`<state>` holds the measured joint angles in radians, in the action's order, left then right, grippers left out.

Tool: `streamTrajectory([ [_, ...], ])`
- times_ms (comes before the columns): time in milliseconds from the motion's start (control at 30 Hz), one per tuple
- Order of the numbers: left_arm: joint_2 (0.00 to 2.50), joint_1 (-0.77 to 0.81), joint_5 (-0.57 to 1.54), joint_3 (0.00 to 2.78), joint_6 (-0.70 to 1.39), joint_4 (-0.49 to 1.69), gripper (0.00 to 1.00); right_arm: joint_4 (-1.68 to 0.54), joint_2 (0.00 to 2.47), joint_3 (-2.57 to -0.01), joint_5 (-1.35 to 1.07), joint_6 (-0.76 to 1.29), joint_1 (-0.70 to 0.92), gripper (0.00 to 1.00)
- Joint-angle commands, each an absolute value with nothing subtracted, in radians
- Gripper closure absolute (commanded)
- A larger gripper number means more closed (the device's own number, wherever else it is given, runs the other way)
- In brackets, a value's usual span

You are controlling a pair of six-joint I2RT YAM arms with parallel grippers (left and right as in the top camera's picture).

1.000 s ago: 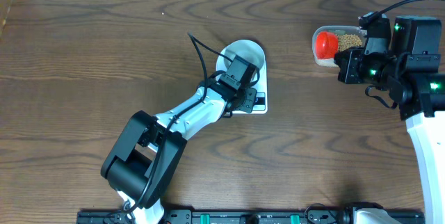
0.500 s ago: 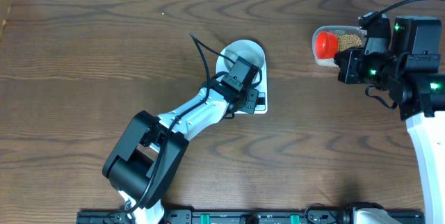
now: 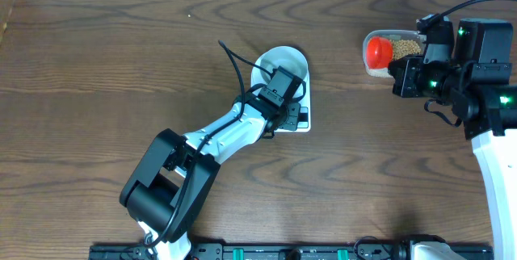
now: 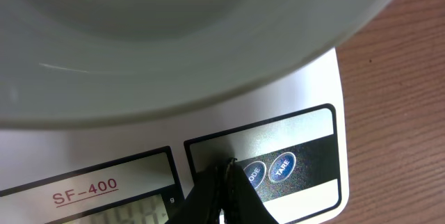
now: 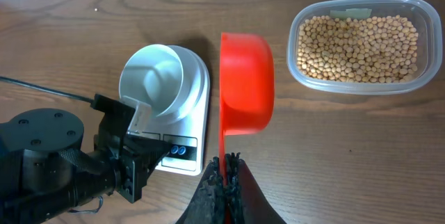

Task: Scoop item into bowl and weigh 50g on scale
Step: 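Press the scale's front button with the left gripper, then pull left gripper back from the scale and hold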

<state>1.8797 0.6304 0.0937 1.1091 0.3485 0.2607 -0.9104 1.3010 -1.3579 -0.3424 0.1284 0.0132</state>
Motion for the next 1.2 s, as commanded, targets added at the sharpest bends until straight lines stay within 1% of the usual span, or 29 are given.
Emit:
streamTrajectory([
  [0,1.929,0.627,0.052,1.074,0.360,0.275,0.93,-0.912,1.298,-1.353,-0.339,0.126,0.010,0.99],
  [533,1.600,0.628,0.064,1.074,0.327,0.358,0.93,-0.905,1.298,-1.353,-0.339,0.117,0.010,0.99],
  [700,1.588,0.628,0.093,1.073,0.327,0.378,0.93,-0.905,1.298,-1.353,-0.339,0.114,0.010,0.99],
  [1167,1.588,0.628,0.093,1.072,0.327,0.389,0.93,-0.906,1.298,-1.353,-0.339,0.115,0.010,0.99],
])
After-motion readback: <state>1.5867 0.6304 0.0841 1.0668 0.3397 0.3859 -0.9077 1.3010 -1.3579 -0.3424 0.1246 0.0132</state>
